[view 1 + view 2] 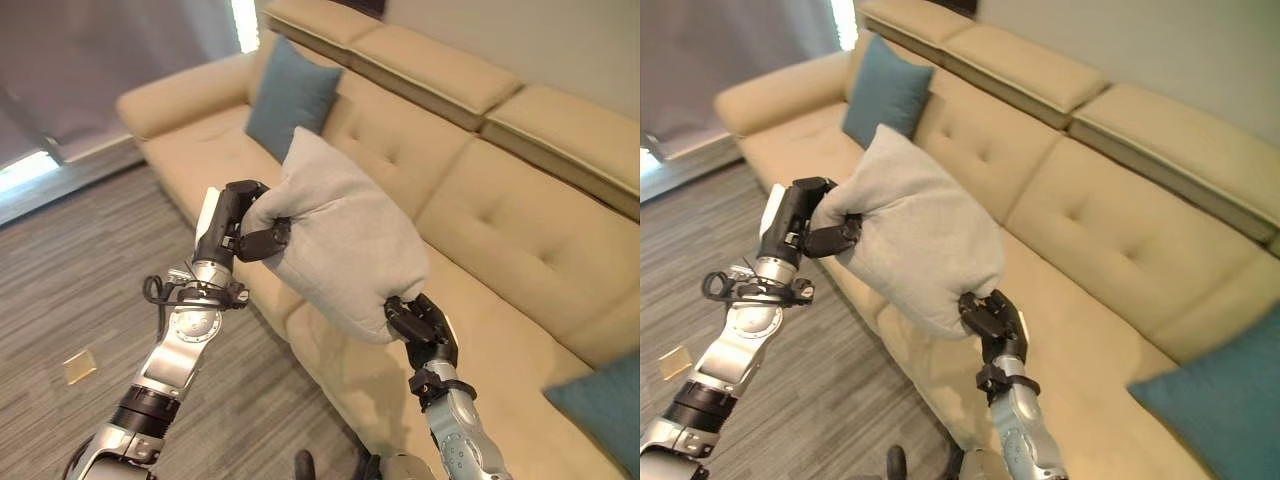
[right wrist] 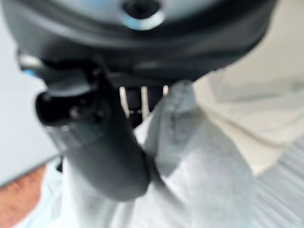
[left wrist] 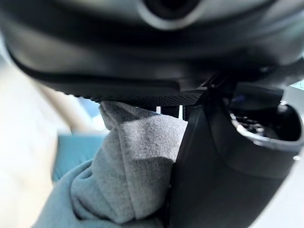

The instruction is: Pick up all the scattered cushions and arrange them neatly on the sofa.

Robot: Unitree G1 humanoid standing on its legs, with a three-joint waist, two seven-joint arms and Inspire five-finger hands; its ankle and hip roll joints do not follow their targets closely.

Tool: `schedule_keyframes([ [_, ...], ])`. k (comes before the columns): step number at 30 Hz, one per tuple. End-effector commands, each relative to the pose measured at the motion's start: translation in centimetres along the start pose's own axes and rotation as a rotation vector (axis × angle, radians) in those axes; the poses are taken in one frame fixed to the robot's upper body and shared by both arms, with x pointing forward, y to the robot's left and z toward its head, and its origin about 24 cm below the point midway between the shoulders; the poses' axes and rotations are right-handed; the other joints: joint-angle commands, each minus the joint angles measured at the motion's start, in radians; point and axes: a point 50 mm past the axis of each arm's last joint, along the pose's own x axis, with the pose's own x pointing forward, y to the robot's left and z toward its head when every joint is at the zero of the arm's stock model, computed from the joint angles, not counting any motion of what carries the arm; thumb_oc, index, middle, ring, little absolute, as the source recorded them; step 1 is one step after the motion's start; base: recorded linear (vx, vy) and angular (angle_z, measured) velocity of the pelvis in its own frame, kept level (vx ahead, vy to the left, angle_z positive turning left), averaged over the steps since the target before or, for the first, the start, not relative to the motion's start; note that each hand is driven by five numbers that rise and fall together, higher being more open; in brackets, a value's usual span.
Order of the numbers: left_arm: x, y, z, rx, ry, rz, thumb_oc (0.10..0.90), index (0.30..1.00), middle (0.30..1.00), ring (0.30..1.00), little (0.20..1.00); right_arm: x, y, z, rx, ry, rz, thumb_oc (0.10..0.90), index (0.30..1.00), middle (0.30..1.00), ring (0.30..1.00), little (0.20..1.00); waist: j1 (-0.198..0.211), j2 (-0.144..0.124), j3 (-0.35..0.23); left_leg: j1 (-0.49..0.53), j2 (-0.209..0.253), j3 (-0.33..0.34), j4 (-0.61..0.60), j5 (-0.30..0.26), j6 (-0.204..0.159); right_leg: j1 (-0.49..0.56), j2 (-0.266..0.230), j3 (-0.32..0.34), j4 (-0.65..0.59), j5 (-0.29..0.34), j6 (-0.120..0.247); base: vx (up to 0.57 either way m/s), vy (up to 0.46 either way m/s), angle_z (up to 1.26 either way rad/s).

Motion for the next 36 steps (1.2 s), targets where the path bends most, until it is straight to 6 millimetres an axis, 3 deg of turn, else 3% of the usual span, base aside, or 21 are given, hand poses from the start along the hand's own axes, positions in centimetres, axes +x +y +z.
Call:
schedule_keyframes([
  [1, 1.1, -4.1, 8.5, -0.057, -0.452, -0.199, 0.400, 0.300, 0.300, 0.300, 0.300, 2.9, 8.5, 6.9, 0.135, -0.368, 0.370, 0.400, 0.300, 0.300, 0.300, 0.300, -0.060, -0.089, -0.138, 0.209, -0.102, 0.195, 0.044, -0.215, -0.133, -0.017, -0.044, -0.161, -0.247, 0.201, 0.059, 0.19, -0.023, 0.14],
  [2, 1.2, -4.3, 8.1, -0.045, -0.425, -0.200, 0.400, 0.300, 0.300, 0.300, 0.300, 2.7, 8.2, 6.7, 0.120, -0.359, 0.369, 0.400, 0.300, 0.300, 0.300, 0.300, -0.071, -0.095, -0.166, 0.203, -0.110, 0.224, 0.125, -0.202, -0.152, 0.020, -0.008, -0.172, -0.307, 0.126, 0.005, 0.41, -0.071, -0.08],
  [3, 1.3, -4.6, 8.3, -0.071, -0.433, -0.207, 0.400, 0.300, 0.300, 0.300, 0.300, 2.5, 7.7, 6.2, 0.131, -0.328, 0.369, 0.400, 0.300, 0.300, 0.300, 0.300, -0.093, -0.099, -0.186, 0.098, -0.037, 0.290, 0.471, -0.055, -0.308, 0.073, 0.057, -0.102, -0.324, 0.090, -0.073, 0.53, -0.031, -0.07],
  [4, 1.3, -4.5, 8.1, -0.060, -0.426, -0.206, 0.400, 0.300, 0.300, 0.300, 0.300, 2.5, 7.9, 6.0, 0.120, -0.308, 0.382, 0.400, 0.300, 0.300, 0.300, 0.300, -0.090, -0.100, -0.179, 0.056, -0.022, 0.284, 0.603, 0.030, -0.365, 0.083, 0.062, -0.071, -0.306, 0.082, -0.089, 0.55, 0.025, 0.05],
  [5, 1.5, -3.9, 8.0, 0.007, -0.436, -0.187, 0.400, 0.300, 0.300, 0.300, 0.300, 2.4, 7.8, 6.2, 0.076, -0.314, 0.392, 0.400, 0.300, 0.300, 0.300, 0.300, -0.075, -0.121, -0.160, -0.053, 0.002, 0.267, 0.824, 0.067, -0.380, 0.122, 0.065, 0.025, -0.304, 0.071, -0.110, 0.30, 0.092, -0.21],
  [7, 1.5, -3.9, 8.0, 0.009, -0.439, -0.187, 0.400, 0.300, 0.300, 0.300, 0.300, 2.4, 7.9, 6.2, 0.077, -0.316, 0.391, 0.400, 0.300, 0.300, 0.300, 0.300, -0.063, -0.114, -0.158, -0.061, 0.017, 0.274, 0.844, 0.056, -0.381, 0.117, 0.077, 0.034, -0.303, 0.069, -0.115, 0.21, 0.098, -1.41],
  [8, 1.9, -4.4, 8.2, 0.002, -0.439, -0.185, 0.400, 0.300, 0.300, 0.300, 0.300, 2.0, 7.6, 5.8, 0.059, -0.283, 0.409, 0.400, 0.300, 0.300, 0.300, 0.300, -0.074, -0.117, -0.155, -0.077, 0.158, 0.273, 0.690, -0.032, -0.286, 0.164, 0.064, 0.107, -0.356, 0.064, -0.088, 0.38, 0.271, -1.70],
  [9, 1.9, -4.5, 8.1, 0.011, -0.437, -0.186, 0.400, 0.300, 0.300, 0.300, 0.300, 2.1, 7.7, 5.6, 0.049, -0.273, 0.413, 0.400, 0.300, 0.300, 0.300, 0.300, -0.056, -0.113, -0.156, -0.058, 0.165, 0.261, 0.532, -0.088, -0.240, 0.185, 0.058, 0.161, -0.379, 0.077, -0.064, 0.38, 0.279, -1.02],
  [10, 1.9, -4.5, 8.1, 0.011, -0.437, -0.186, 0.400, 0.300, 0.300, 0.300, 0.300, 2.1, 7.7, 5.6, 0.049, -0.273, 0.412, 0.400, 0.300, 0.300, 0.300, 0.300, -0.052, -0.116, -0.155, -0.049, 0.161, 0.268, 0.521, -0.084, -0.237, 0.187, 0.055, 0.165, -0.381, 0.080, -0.062, 0.26, 0.375, -1.20],
  [11, 2.1, -4.0, 7.9, 0.070, -0.445, -0.174, 0.400, 0.300, 0.300, 0.300, 0.300, 2.7, 8.3, 5.5, 0.035, -0.261, 0.425, 0.400, 0.300, 0.300, 0.300, 0.300, -0.024, -0.098, -0.160, -0.050, 0.119, 0.113, 0.219, -0.046, -0.210, 0.183, 0.062, 0.261, -0.386, 0.104, -0.043, 0.14, 0.242, -1.35],
  [19, 2.1, -4.0, 8.0, 0.071, -0.446, -0.173, 0.400, 0.300, 0.300, 0.300, 0.300, 2.7, 8.3, 5.5, 0.036, -0.262, 0.426, 0.400, 0.300, 0.300, 0.300, 0.300, -0.021, -0.102, -0.158, -0.037, 0.114, 0.118, 0.197, -0.032, -0.209, 0.184, 0.059, 0.264, -0.388, 0.106, -0.043, 0.04, 0.053, -1.07],
  [20, 2.5, -2.5, 8.3, 0.148, -0.480, -0.144, 0.400, 0.300, 0.300, 0.300, 0.300, 3.6, 9.4, 5.9, -0.010, -0.269, 0.459, 0.400, 0.300, 0.300, 0.300, 0.300, 0.019, -0.069, -0.158, -0.063, 0.127, -0.129, 0.037, 0.036, -0.233, 0.204, 0.102, 0.415, -0.369, 0.075, -0.052, 0.34, 0.328, 0.25],
  [21, 3.1, -1.6, 8.6, 0.195, -0.494, -0.116, 0.400, 0.300, 0.300, 0.300, 0.300, 4.1, 10.2, 6.5, -0.082, -0.287, 0.493, 0.400, 0.300, 0.300, 0.300, 0.300, 0.020, -0.038, -0.162, -0.076, 0.135, -0.198, -0.015, 0.069, -0.252, 0.222, 0.124, 0.499, -0.359, 0.052, -0.047, 0.67, 0.776, -0.25],
  [22, 2.5, -2.1, 8.6, 0.261, -0.554, -0.106, 0.400, 0.300, 0.300, 0.300, 0.300, 4.6, 10.4, 8.5, -0.209, -0.387, 0.496, 0.400, 0.300, 0.300, 0.300, 0.300, 0.014, 0.007, -0.217, -0.003, 0.124, -0.148, -0.078, 0.076, -0.273, 0.244, 0.098, 0.542, -0.452, 0.102, -0.008, 0.52, 0.651, -1.37],
  [25, 2.3, -2.3, 8.1, 0.269, -0.537, -0.103, 0.400, 0.300, 0.300, 0.300, 0.300, 5.0, 10.5, 8.8, -0.232, -0.401, 0.476, 0.400, 0.300, 0.300, 0.300, 0.300, 0.028, 0.002, -0.226, 0.002, 0.111, -0.123, -0.079, 0.068, -0.265, 0.245, 0.086, 0.560, -0.473, 0.119, 0.003, 0.20, 0.255, -1.50],
  [26, 3.1, -2.9, 7.4, 0.326, -0.512, -0.089, 0.400, 0.300, 0.300, 0.300, 0.300, 6.3, 10.8, 10.4, -0.361, -0.471, 0.419, 0.400, 0.300, 0.300, 0.300, 0.300, 0.045, -0.013, -0.237, -0.005, 0.086, -0.093, -0.079, 0.052, -0.250, 0.245, 0.059, 0.561, -0.518, 0.148, 0.030, 0.16, 0.238, 0.24],
  [29, 6.1, -2.9, 9.1, 0.419, -0.562, -0.012, 0.400, 0.300, 0.300, 0.300, 0.300, 7.8, 12.7, 16.7, -0.559, -0.704, 0.342, 0.400, 0.300, 0.300, 0.300, 0.300, 0.061, -0.037, -0.226, -0.083, 0.067, -0.081, -0.079, 0.061, -0.243, 0.161, 0.035, 0.547, -0.537, 0.184, 0.061, 0.02, 0.167, -0.09],
  [31, 6.2, -2.9, 9.2, 0.419, -0.565, -0.010, 0.400, 0.300, 0.300, 0.300, 0.300, 7.8, 12.8, 16.9, -0.559, -0.708, 0.342, 0.400, 0.300, 0.300, 0.300, 0.300, 0.062, -0.037, -0.227, -0.088, 0.067, -0.082, -0.079, 0.063, -0.243, 0.156, 0.035, 0.546, -0.537, 0.185, 0.061, -0.11, 0.042, -0.03],
  [32, 7.7, -3.0, 10.6, 0.416, -0.591, 0.007, 0.400, 0.300, 0.300, 0.300, 0.300, 7.8, 14.1, 20.9, -0.639, -0.852, 0.292, 0.400, 0.300, 0.300, 0.300, 0.300, 0.055, -0.041, -0.193, -0.159, 0.065, -0.078, -0.079, 0.078, -0.250, 0.091, 0.032, 0.536, -0.537, 0.199, 0.066, -0.17, 0.060, 0.05],
  [35, 9.4, -3.2, 12.6, 0.418, -0.622, 0.037, 0.400, 0.300, 0.300, 0.300, 0.300, 7.3, 16.0, 24.4, -0.683, -0.983, 0.272, 0.400, 0.300, 0.300, 0.300, 0.300, 0.044, -0.046, -0.172, -0.254, 0.058, -0.081, -0.079, 0.099, -0.257, -0.001, 0.028, 0.531, -0.537, 0.223, 0.072, -0.13, 0.048, 0.12],
  [36, 9.5, -3.2, 12.8, 0.418, -0.625, 0.038, 0.400, 0.300, 0.300, 0.300, 0.300, 7.3, 16.1, 24.5, -0.682, -0.986, 0.272, 0.400, 0.300, 0.300, 0.300, 0.300, 0.045, -0.046, -0.173, -0.260, 0.058, -0.081, -0.079, 0.100, -0.257, -0.006, 0.027, 0.530, -0.537, 0.224, 0.073, -0.09, 0.032, 0.09],
])
